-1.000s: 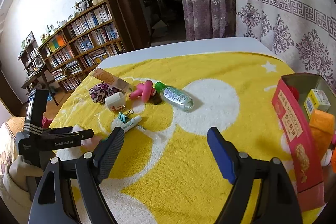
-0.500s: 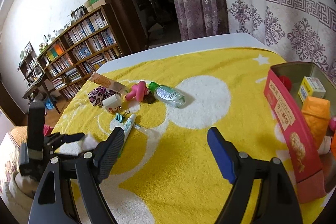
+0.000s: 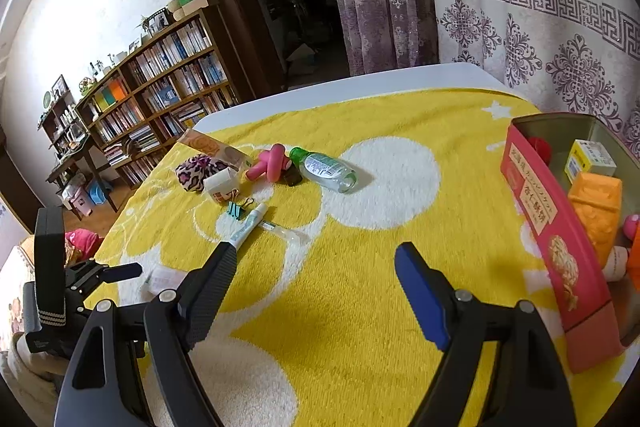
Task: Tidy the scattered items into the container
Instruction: 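Lower the left tool onto the pink-and-white packet and close on it, then lift the packet with the left tool while the right tool grasps the green-capped sanitizer bottle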
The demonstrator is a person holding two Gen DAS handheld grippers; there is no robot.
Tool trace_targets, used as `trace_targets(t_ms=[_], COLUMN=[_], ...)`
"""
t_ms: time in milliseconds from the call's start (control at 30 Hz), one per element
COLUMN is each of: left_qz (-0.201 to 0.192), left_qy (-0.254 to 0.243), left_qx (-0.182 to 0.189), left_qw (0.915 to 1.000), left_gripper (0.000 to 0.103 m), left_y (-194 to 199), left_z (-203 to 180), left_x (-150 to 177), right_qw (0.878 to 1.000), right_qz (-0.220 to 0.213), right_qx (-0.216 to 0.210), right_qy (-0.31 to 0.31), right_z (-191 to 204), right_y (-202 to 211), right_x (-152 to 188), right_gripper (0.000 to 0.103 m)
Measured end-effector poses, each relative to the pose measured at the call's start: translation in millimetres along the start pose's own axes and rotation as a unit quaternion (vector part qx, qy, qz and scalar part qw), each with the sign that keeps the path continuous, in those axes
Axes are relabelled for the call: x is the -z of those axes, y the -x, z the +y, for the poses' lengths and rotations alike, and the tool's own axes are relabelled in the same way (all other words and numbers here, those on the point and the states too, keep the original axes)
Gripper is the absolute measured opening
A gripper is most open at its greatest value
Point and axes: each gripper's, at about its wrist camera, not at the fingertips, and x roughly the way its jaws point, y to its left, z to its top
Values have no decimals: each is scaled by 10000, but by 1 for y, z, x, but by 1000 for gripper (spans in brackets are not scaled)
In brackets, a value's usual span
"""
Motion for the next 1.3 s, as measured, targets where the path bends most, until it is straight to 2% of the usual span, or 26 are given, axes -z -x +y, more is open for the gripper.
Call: trace_targets(t_ms=[133,233,400,467,600,633,667,700,733,867,933,1033,1100,1300], left_qz=[-156,-277,-167,-261,-220,-208,-174,-136,-113,-294,-295,-356,-485,-837], left_qy=[-382,-871,-1592,-1774,-1806,-1786,-1697,-1621,-1558,-1293,-1010,-307,141,730], left_qx=[-94,-100,230,273,448,467,524,679,840,730,651,683,718,845], left_qw=[9991,9958,9868,9834,9823,9826,9839,9843,9841,9885,9923,9966,9961,9902], left_gripper=[86,86,86,86,86,86,80,73,57,43,42,40,40,40], left_y=[7,5,-11,-14,-19,-20,-20,-19,-18,-13,-12,-9,-6,11], left_z=[-1,-4,-17,-20,-17,-17,-16,-15,-15,-23,-22,-12,-2,7], left_x=[-2,-9,-16,-20,-26,-26,-26,-26,-24,-14,-14,-18,-19,-18], right_qw=[10000,9999,9997,9997,9998,9998,9998,9997,9997,9996,9995,9995,9994,9990], right_qz=[50,80,118,108,111,110,110,108,109,125,151,177,174,279], right_qx=[29,10,65,101,157,174,179,185,188,200,194,135,83,17], right_qy=[53,103,212,174,52,53,62,78,92,133,181,240,287,337], right_z=[6,12,18,16,11,11,11,12,12,14,16,17,17,9], right_y=[-1,-2,-1,0,1,1,1,0,0,-4,-7,-10,-12,-26], right_x=[3,4,6,6,3,3,3,4,4,4,3,0,-5,-23], right_gripper=[84,84,84,84,84,84,84,84,84,84,84,84,84,84])
